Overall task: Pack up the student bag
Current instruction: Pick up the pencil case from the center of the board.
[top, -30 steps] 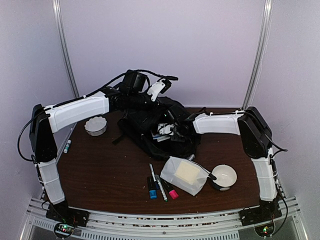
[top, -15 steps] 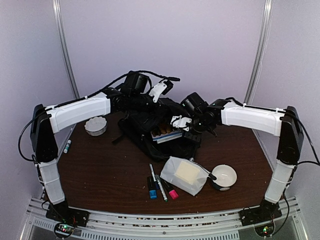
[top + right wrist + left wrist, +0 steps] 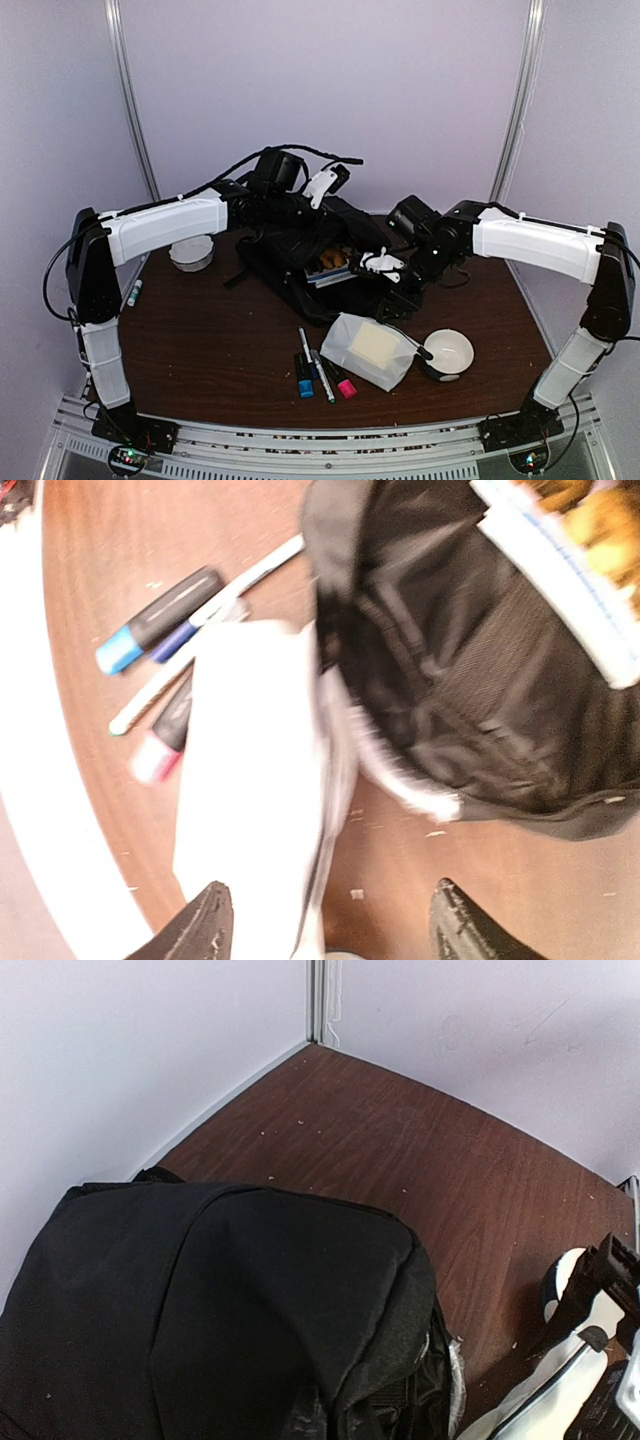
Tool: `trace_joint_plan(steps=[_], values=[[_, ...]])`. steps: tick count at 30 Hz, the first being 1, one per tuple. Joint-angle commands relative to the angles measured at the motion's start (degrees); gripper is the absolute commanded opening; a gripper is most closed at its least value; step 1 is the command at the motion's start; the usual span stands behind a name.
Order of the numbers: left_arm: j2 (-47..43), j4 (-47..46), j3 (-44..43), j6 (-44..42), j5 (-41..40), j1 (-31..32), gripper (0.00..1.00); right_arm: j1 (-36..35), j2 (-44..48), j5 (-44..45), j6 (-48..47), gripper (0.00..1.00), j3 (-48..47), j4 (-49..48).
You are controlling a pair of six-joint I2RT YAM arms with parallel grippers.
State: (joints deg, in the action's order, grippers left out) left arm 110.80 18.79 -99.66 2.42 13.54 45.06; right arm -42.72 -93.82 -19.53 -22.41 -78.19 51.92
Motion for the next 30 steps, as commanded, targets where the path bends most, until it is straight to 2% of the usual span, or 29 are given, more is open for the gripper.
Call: trace_joint_plan(steps=[1, 12, 18, 20, 23, 27, 30], values=[[-0.3, -8.8, -0.6, 2.1, 2.7, 0.2, 0.0, 0.4, 1.5, -7.2, 2.4, 0.69, 3.3, 0.5], [-0.4, -8.7, -0.9, 3.0, 4.0, 0.1, 0.0, 0.4, -7.1, -13.1, 5.8, 0.76, 4.7, -2.5], [-0.2, -8.7, -1.0, 3.6, 4.7, 0.1, 0.0, 0.4, -11.2, -11.2, 6.0, 0.73, 4.7, -3.7], [-0.1, -8.4, -1.1, 3.4, 4.5, 0.1, 0.0, 0.4, -12.1, -11.3, 6.2, 0.65, 4.7, -3.8], [-0.1, -8.3, -1.1, 3.0, 4.3, 0.1, 0.0, 0.3, -12.1, -12.7, 6.0, 0.48, 4.4, -3.3], [0.0, -8.7, -0.9, 3.1, 4.6, 0.1, 0.0, 0.1, -9.1, -11.4, 6.0, 0.31, 4.6, -3.3], [0.2, -9.0, -1.0, 3.0, 4.7, 0.1, 0.0, -0.3, -6.0, -10.0, 5.3, 0.15, 4.8, -3.3]])
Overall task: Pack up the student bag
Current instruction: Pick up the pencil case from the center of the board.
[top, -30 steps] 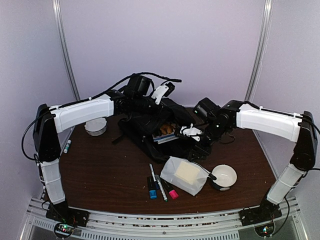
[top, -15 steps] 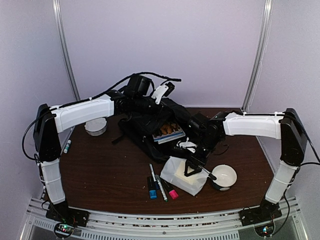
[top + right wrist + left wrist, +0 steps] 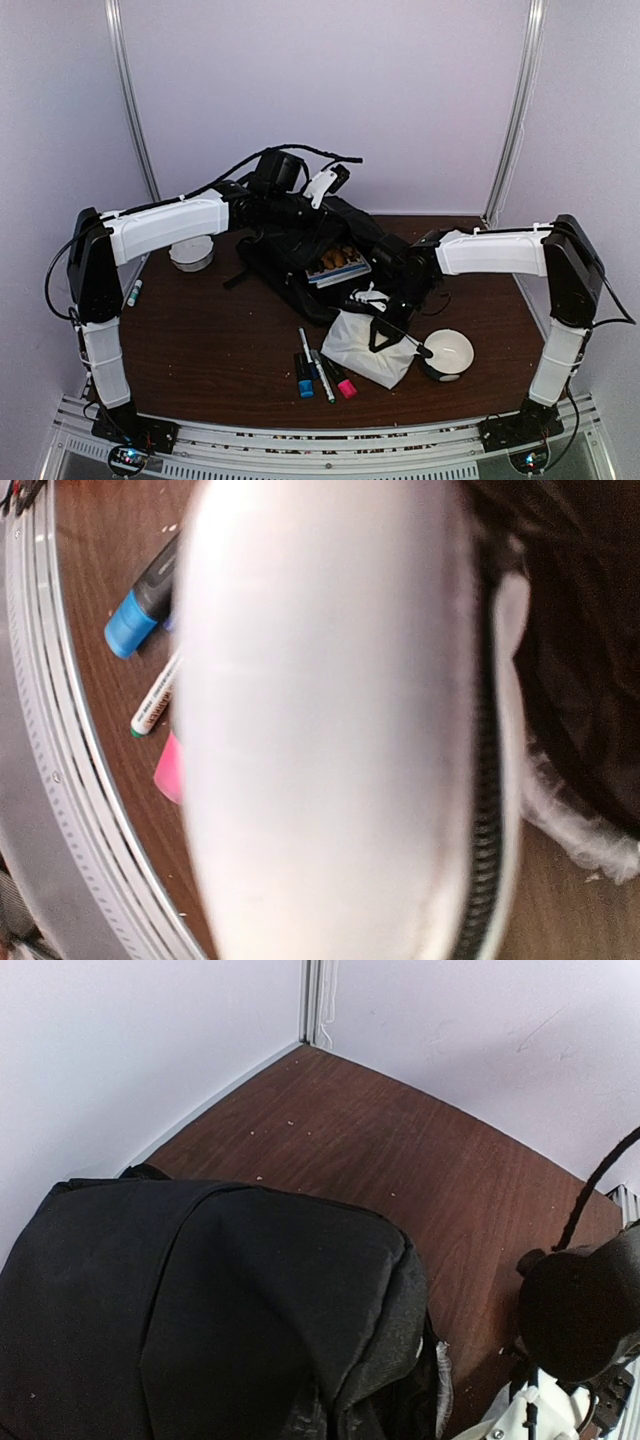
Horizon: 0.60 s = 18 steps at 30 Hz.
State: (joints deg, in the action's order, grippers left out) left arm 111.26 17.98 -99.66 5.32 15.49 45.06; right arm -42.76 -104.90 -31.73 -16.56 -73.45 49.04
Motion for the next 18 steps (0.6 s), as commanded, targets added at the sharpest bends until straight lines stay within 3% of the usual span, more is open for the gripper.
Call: trace_joint_plan(steps=[1, 3, 8, 14, 18], values=[[-0.1, -8.2, -1.1, 0.1, 2.8, 0.1, 0.0, -0.4, 5.8, 2.6, -0.8, 0.1, -0.1, -0.1], [-0.1, -8.1, -1.2, -0.1, 2.8, 0.2, 0.0, -0.6, 7.4, 2.6, -1.0, 0.04, -1.2, 0.9], [-0.1, -7.9, -1.5, -0.3, 3.1, 0.1, 0.0, -0.9, 10.9, 5.2, -2.6, 0.01, -4.5, 3.3], [0.1, -6.2, -3.6, -0.8, 5.5, -0.3, 0.0, -2.7, 14.0, 16.9, -11.2, 0.0, -9.5, 4.8], [0.5, -4.1, -5.6, -1.4, 9.4, -0.5, 0.0, -4.1, 15.7, 25.6, -18.4, 0.0, -9.1, -0.3]])
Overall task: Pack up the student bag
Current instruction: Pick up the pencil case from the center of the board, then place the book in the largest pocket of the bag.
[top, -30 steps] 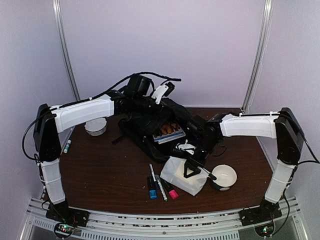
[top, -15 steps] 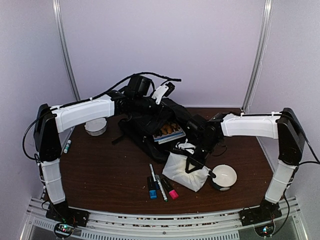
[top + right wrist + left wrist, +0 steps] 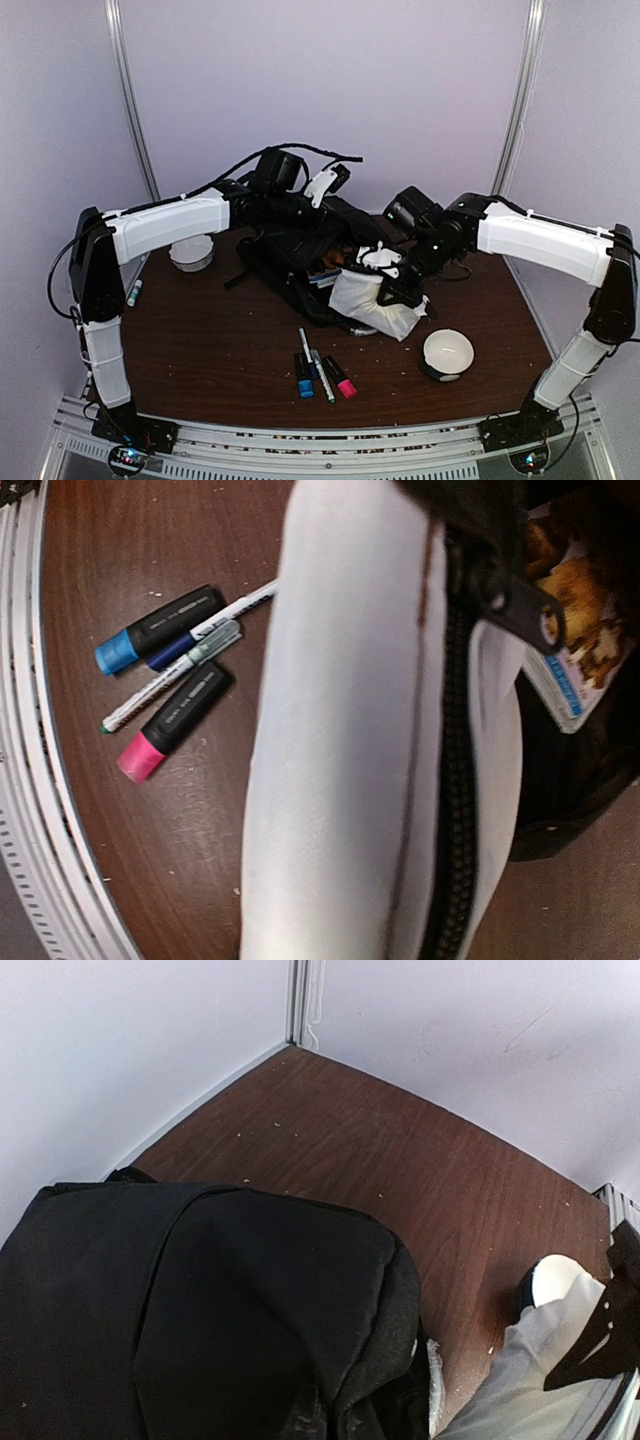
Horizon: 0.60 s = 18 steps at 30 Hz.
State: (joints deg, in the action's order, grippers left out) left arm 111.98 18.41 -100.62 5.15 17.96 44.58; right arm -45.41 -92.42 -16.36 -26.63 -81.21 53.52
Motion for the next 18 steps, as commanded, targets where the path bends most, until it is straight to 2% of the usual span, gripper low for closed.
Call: trace_joint_plan(steps=[1, 9, 18], values=[[-0.2, -4.4, -4.9, -1.5, 7.8, 0.0, 0.0, -1.8, 3.5, 12.1, -10.2, 0.0, -0.9, -6.6], [0.6, -6.3, -7.6, -1.2, 15.3, -0.1, 0.0, -4.9, 1.7, 26.1, -20.9, 0.0, 6.1, -25.6], [1.9, -6.0, -10.6, -1.4, 19.4, -0.1, 0.0, -6.9, -2.1, 34.9, -32.1, 0.0, 15.5, -49.7]])
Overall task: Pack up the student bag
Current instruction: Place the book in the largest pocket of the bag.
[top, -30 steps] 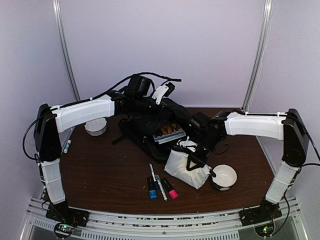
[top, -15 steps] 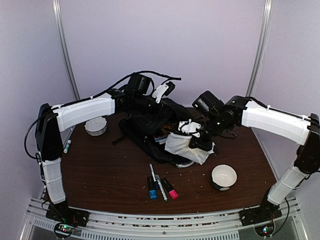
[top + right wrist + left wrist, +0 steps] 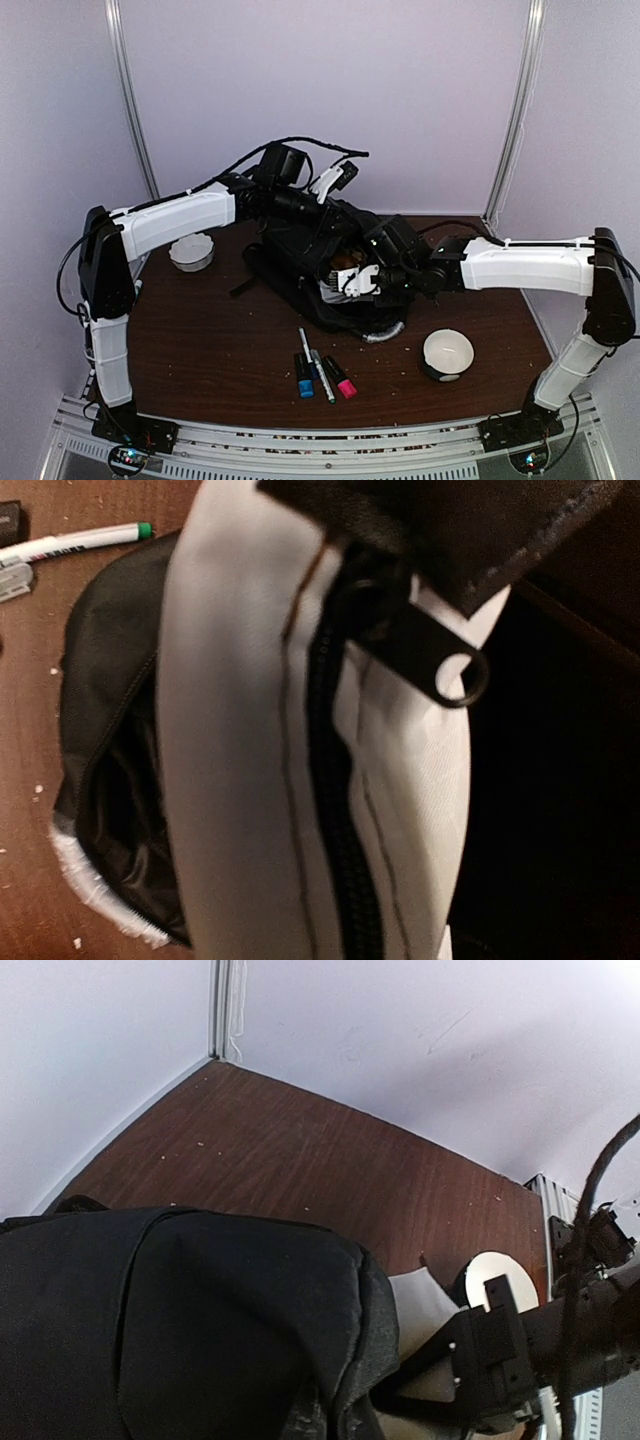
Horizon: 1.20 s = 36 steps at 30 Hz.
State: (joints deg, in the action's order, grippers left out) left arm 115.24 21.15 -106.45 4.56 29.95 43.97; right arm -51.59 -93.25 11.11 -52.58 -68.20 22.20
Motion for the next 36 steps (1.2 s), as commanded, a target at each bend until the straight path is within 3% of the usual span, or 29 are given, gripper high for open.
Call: trace_joint_plan(steps=[1, 9, 15, 21, 27, 28, 32, 36], values=[[-1.3, -8.6, -5.0, -0.8, 7.9, 0.5, 0.0, -0.7, -1.9, 8.5, -7.0, 0.0, 3.1, -21.4], [-0.8, -5.0, -7.0, -3.6, 11.7, 0.5, 0.0, -0.4, -8.3, 13.6, -16.1, 0.0, 6.4, -45.6], [-0.3, -1.8, -8.4, -5.2, 12.9, 0.6, 0.0, 0.0, -10.8, 13.5, -18.4, 0.0, 3.7, -50.8], [-0.4, -0.4, -8.4, -5.5, 14.8, 0.5, 0.0, 2.4, -21.7, 14.4, -26.5, 0.0, 2.6, -65.3], [-1.2, -0.2, -7.0, -5.6, 15.2, 0.6, 0.0, 3.8, -27.1, 13.9, -28.7, 0.0, 4.9, -70.6], [-1.4, -0.1, -6.7, -5.8, 15.2, 0.5, 0.0, 3.7, -26.4, 13.6, -27.7, 0.02, 5.5, -68.7], [-1.4, -0.1, -5.9, -6.1, 14.6, 0.5, 0.0, 3.3, -21.1, 11.9, -19.8, 0.4, 6.4, -53.4], [-0.8, -0.4, -5.5, -5.8, 13.9, 0.3, 0.0, 3.1, -15.7, 10.4, -13.6, 0.57, 8.0, -43.4]])
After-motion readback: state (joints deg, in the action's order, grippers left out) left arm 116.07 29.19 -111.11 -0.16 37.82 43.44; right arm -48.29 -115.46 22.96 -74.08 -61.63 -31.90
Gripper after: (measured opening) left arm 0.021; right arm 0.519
